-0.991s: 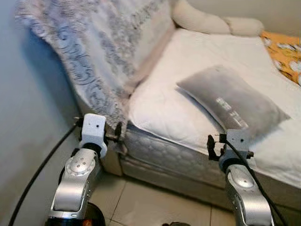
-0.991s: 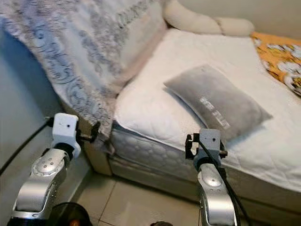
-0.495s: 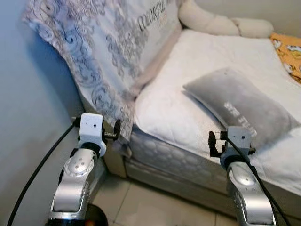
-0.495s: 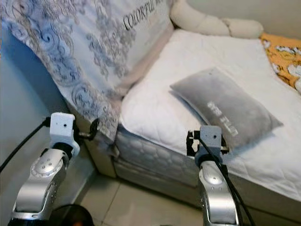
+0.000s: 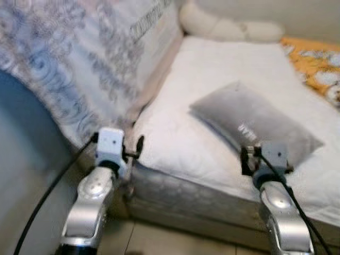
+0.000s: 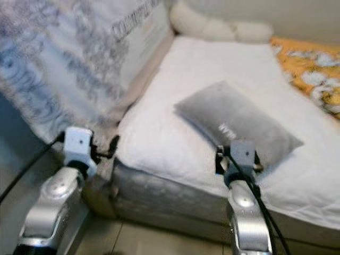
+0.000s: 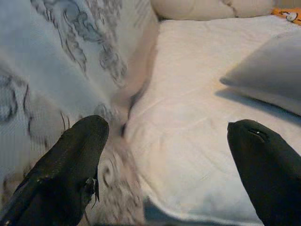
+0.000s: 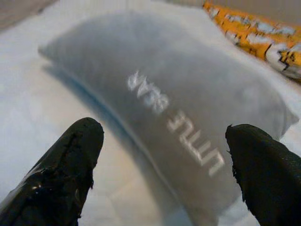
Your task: Clean up the room
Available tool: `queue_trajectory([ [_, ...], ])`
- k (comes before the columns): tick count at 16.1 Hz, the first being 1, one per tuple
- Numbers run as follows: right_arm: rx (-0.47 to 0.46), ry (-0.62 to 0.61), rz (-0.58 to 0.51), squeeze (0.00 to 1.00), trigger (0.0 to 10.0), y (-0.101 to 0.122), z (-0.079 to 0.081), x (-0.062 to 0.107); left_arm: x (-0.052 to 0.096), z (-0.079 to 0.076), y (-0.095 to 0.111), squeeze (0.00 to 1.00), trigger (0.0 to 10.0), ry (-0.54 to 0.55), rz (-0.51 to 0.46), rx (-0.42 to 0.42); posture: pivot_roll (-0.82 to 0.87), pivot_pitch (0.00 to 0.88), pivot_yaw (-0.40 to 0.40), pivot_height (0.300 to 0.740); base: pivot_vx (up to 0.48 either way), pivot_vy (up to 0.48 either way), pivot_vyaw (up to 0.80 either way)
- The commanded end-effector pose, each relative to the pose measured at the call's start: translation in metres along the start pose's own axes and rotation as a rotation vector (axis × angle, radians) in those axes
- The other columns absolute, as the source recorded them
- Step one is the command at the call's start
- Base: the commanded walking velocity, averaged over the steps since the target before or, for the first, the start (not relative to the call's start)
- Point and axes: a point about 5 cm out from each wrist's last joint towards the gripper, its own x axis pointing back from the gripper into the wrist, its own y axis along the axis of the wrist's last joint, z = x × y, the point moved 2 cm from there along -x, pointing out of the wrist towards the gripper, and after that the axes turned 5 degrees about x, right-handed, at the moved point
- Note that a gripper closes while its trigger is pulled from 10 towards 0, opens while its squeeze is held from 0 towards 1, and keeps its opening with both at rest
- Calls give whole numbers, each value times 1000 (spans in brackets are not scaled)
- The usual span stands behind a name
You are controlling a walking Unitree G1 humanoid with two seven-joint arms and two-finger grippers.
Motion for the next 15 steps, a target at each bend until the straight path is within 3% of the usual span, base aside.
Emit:
queue_trajectory([
  [1, 28, -34, -6, 0, 10000, 1, -3, 0, 1, 3, -1, 0, 10000, -1, 2, -11, 16, 0, -6, 740, 322, 0, -731],
  [4, -13, -42, -51, 0, 10000, 9, -5, 0, 1, 2, -1, 0, 10000, -4, 1, -12, 12, 0, -4, 740, 320, 0, -731],
  [6, 15, -81, -186, 0, 10000, 30, -7, -1, 0, 2, 1, 0, 10000, -7, -6, -12, 12, 0, -5, 740, 317, 0, -734],
  [7, 19, -87, -200, 0, 10000, 32, -7, -1, 0, 2, 1, 0, 10000, -7, -9, -12, 12, 0, -5, 740, 319, 0, -738],
  [9, 1, -9, -153, 0, 10000, 26, -4, 0, 1, 3, 5, 0, 10000, -2, -24, -9, 30, 0, -9, 740, 311, 0, -675],
  [15, 16, 98, -171, 0, 10000, 27, -3, -4, 6, 8, 10, 0, 10000, 54, -53, -3, 40, 0, -19, 740, 309, 0, 0],
])
